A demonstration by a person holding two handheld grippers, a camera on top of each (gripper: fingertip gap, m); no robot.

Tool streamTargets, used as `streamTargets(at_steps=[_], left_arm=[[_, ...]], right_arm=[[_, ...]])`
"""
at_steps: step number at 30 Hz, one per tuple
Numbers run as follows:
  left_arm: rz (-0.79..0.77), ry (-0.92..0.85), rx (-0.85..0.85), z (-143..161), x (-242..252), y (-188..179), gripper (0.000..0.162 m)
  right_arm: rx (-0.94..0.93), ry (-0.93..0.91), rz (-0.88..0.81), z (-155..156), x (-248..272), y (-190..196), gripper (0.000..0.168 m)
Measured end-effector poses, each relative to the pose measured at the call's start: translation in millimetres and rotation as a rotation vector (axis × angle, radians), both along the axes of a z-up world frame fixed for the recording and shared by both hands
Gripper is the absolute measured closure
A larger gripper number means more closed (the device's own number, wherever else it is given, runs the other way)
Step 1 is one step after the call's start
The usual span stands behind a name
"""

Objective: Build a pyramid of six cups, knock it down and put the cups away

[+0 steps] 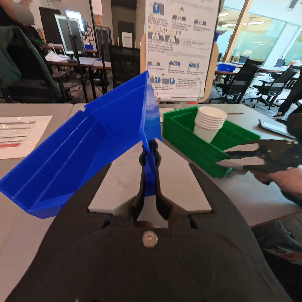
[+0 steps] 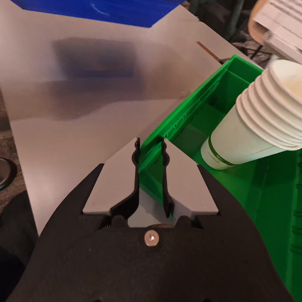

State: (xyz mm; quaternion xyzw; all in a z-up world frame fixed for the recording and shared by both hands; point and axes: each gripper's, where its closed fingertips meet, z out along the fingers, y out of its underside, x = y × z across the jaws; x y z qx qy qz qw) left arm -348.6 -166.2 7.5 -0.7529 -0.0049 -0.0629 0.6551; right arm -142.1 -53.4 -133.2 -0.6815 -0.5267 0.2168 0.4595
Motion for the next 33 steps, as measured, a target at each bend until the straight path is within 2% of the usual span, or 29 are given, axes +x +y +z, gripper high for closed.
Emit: streamTargets(at_steps=[4,7,9,10,12,15,17,19,22,26,30,33], left_arm=[[0.047,0.026,0.095,38,-3,-21,0.159],[0.096,0.063,0.156,61,-6,-34,0.159],[0.122,0.098,0.18,69,-7,-45,0.159],[0.131,0.115,0.188,71,-8,-50,0.159],[0.147,0.131,0.202,72,-10,-61,0.16],[0.15,0.136,0.218,68,-13,-74,0.16],[0.147,0.13,0.224,64,-14,-78,0.16],[0.144,0.116,0.226,59,-13,-78,0.16],[0.126,0.118,0.216,54,-7,-71,0.16],[0.082,0.112,0.213,55,4,-59,0.16],[0.043,0.107,0.202,58,18,-52,0.16],[0.027,0.129,0.179,56,31,-45,0.16]], right_arm=[[-0.037,0.031,0.152,5,-84,-27,0.138],[-0.046,0.102,0.233,31,-117,-49,0.139],[-0.009,0.148,0.289,55,-109,-63,0.139],[0.011,0.168,0.307,65,-98,-67,0.144],[0.028,0.209,0.369,81,-66,-72,0.168],[0.018,0.218,0.332,89,-4,-35,0.168],[-0.037,0.18,0.281,77,34,8,0.168],[-0.139,0.127,0.268,52,60,46,0.168],[-0.187,0.074,0.248,18,71,86,0.168],[-0.297,-0.02,0.289,-23,32,91,0.168],[-0.304,-0.057,0.322,-39,-33,85,0.168],[-0.357,-0.035,0.391,-41,-84,62,0.168]])
